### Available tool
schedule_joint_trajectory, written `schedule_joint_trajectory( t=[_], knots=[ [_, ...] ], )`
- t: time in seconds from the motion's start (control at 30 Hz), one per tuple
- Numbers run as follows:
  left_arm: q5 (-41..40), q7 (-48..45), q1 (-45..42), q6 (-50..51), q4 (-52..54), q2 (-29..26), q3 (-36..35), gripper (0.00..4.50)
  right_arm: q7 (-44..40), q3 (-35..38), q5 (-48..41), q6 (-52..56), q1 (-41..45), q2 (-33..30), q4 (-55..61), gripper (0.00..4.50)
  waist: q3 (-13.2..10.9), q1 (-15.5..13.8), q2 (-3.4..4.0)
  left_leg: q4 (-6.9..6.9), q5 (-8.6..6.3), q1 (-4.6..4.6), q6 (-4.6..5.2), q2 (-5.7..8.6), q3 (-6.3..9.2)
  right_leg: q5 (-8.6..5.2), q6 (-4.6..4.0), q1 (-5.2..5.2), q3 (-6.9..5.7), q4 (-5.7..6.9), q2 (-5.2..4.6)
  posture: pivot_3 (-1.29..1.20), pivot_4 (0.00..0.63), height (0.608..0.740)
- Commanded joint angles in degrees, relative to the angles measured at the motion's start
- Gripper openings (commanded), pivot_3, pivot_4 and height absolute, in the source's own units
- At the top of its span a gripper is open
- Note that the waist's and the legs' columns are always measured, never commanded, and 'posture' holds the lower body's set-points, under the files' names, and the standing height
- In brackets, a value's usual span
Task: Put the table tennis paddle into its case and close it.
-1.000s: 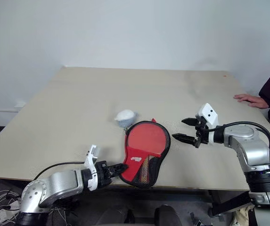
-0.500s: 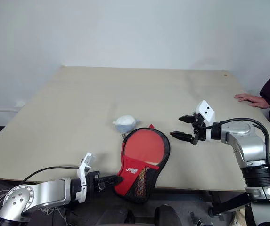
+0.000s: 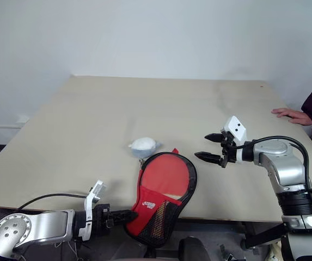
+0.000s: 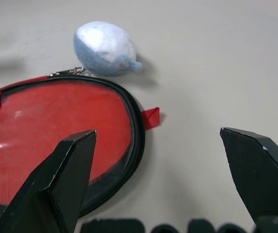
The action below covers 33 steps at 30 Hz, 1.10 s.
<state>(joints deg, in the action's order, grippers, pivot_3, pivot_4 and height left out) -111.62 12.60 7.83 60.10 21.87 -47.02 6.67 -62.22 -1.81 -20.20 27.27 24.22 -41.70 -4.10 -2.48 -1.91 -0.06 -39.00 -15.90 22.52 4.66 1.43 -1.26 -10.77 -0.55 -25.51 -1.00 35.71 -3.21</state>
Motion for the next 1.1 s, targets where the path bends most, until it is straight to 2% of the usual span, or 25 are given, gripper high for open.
schedule_joint_trajectory(
  t=[0.03,0.37,0.53,0.6,0.67,0.77,0.9,0.97,1.1],
  knots=[
    [-1.38,-0.30,-1.09,0.69,0.18,-1.16,0.91,0.06,-0.13,0.65,0.02,-0.65,1.53,-0.12,0.36,4.42,0.00,0.00,0.00,0.00,0.00,-0.01,0.00,0.00,0.00,0.00,0.00,0.01,0.00,0.00,0.00,0.00,0.000,0.729],
    [-1.38,-5.55,-2.06,3.48,-4.15,-5.86,-0.99,2.59,-0.36,0.42,0.09,-0.86,1.67,0.27,0.28,4.42,0.00,0.04,0.02,-0.03,0.03,-0.02,-0.04,-0.01,-0.01,0.00,0.00,0.01,0.03,0.02,0.10,0.00,0.000,0.729],
    [-1.38,-10.28,-0.64,5.60,-3.34,-9.60,-2.36,3.79,-0.60,0.15,0.28,-1.37,2.01,0.41,-0.41,4.42,-0.01,0.07,0.03,-0.03,0.04,-0.02,-0.05,-0.01,-0.03,0.00,0.00,0.01,0.04,0.02,0.10,0.00,0.000,0.729],
    [-0.94,-15.12,-0.55,7.63,-2.21,-12.07,-4.65,4.31,-0.73,0.07,0.26,-1.50,2.07,0.41,-0.60,4.42,-0.01,0.09,0.01,-0.04,0.04,-0.03,-0.05,-0.01,-0.03,0.00,0.00,0.01,0.04,0.03,0.09,0.00,0.000,0.729],
    [2.68,-24.66,-0.36,11.52,-1.04,-15.76,-9.38,4.44,-0.97,0.09,0.19,-1.64,2.11,0.31,-0.88,4.42,-0.03,0.11,0.02,-0.04,0.06,-0.01,-0.08,-0.01,-0.04,0.00,0.00,-0.02,0.02,0.05,0.12,0.00,0.000,0.729],
    [14.43,-40.71,-1.58,12.48,-1.64,-20.70,-15.10,4.44,-1.22,0.11,0.26,-2.07,2.15,0.16,-1.43,4.42,-0.08,0.15,0.15,-0.03,0.14,-0.01,-0.22,-0.01,-0.05,0.00,-0.01,-0.03,-0.13,0.05,0.18,0.00,0.000,0.729],
    [34.69,-58.74,-6.30,2.35,-1.49,-25.09,-13.27,4.44,-1.19,0.08,0.35,-2.63,2.76,0.32,-2.42,4.42,-0.14,0.53,0.31,0.00,0.13,-0.06,-0.17,0.00,-0.18,0.00,0.00,-0.01,-0.29,0.04,0.23,0.00,0.000,0.729],
    [38.92,-58.82,-14.05,-0.41,-5.23,-20.49,-10.96,4.44,-0.89,-0.04,0.52,-2.86,3.61,0.72,-3.17,4.42,-0.15,0.77,0.33,0.01,0.14,-0.07,-0.16,0.00,-0.24,0.00,0.00,-0.02,-0.25,0.04,0.21,0.00,0.000,0.729],
    [47.93,-53.65,-26.79,-6.22,-7.94,-5.25,-5.28,4.44,0.16,-0.04,1.02,-3.47,5.73,2.00,-4.74,4.42,-0.17,0.68,0.17,-0.01,0.31,-0.06,-0.03,0.00,-0.21,0.05,-0.04,0.05,-0.21,0.01,0.22,0.00,0.000,0.729]
  ],
)
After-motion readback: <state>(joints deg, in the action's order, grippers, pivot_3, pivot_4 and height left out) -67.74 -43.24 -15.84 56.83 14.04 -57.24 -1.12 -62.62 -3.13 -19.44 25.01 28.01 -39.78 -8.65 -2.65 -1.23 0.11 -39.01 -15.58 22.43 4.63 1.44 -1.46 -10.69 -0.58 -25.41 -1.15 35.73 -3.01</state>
